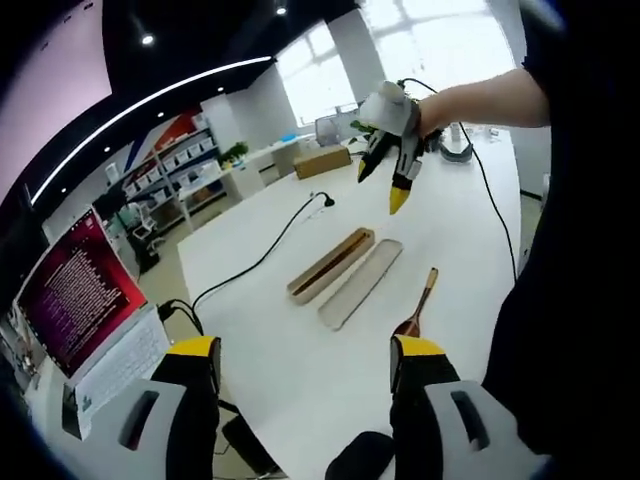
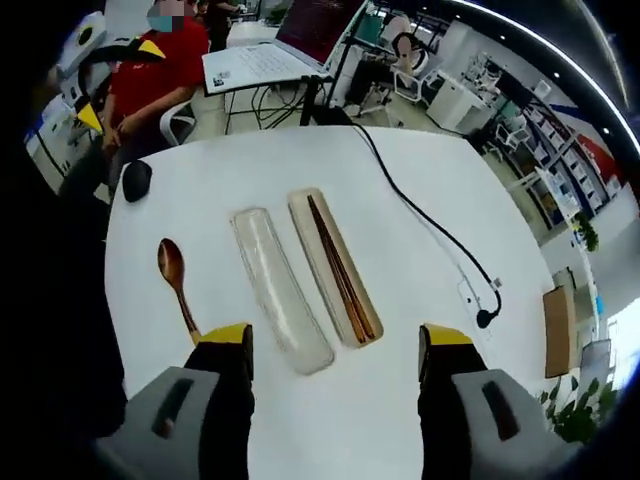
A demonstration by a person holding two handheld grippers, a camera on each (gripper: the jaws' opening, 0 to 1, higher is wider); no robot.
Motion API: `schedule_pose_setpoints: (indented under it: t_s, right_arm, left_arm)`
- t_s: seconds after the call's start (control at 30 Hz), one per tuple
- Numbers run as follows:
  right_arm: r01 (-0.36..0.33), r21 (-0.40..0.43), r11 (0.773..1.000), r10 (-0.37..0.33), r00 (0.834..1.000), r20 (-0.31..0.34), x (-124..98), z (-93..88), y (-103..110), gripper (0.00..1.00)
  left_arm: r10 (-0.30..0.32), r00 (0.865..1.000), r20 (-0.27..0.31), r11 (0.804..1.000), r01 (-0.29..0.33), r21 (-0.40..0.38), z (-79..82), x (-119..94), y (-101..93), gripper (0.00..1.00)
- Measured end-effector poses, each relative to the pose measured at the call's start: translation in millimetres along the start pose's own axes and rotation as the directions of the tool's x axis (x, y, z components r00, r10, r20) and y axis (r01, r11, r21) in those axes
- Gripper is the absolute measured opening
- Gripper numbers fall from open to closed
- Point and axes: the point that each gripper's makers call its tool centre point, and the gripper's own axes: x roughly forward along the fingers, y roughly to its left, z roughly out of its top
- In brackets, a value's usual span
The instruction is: Arrange the utensils inside the cutlery case until each visible utensil rests in its matching compartment.
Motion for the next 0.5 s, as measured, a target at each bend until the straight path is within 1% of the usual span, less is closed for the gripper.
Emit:
schedule_pose_setpoints:
  t_s: [0.17, 0.33, 0.5]
  right_arm:
    - [0.007, 0.015, 1.0, -0.007, 1.0, -0.003, -15, -7.4, 10, 0.66]
    - [0.026, 0.041, 0.999, -0.027, 0.999, 0.026, -34, -10.7, 22, 0.68]
    - [0.038, 0.063, 0.997, -0.04, 0.999, 0.03, -43, -20.7, 32, 0.69]
  left_arm:
    - [-0.03, 1.0, 0.001, 0.999, 0.03, 0.01, 1.5, 6, -0.5, 0.74]
    - [-0.053, 0.999, 0.002, 0.999, 0.053, 0.0, 0.1, 12, 0.5, 0.74]
    - [-0.082, 0.997, -0.004, 0.997, 0.082, 0.005, -2.6, 16, -4.3, 0.76]
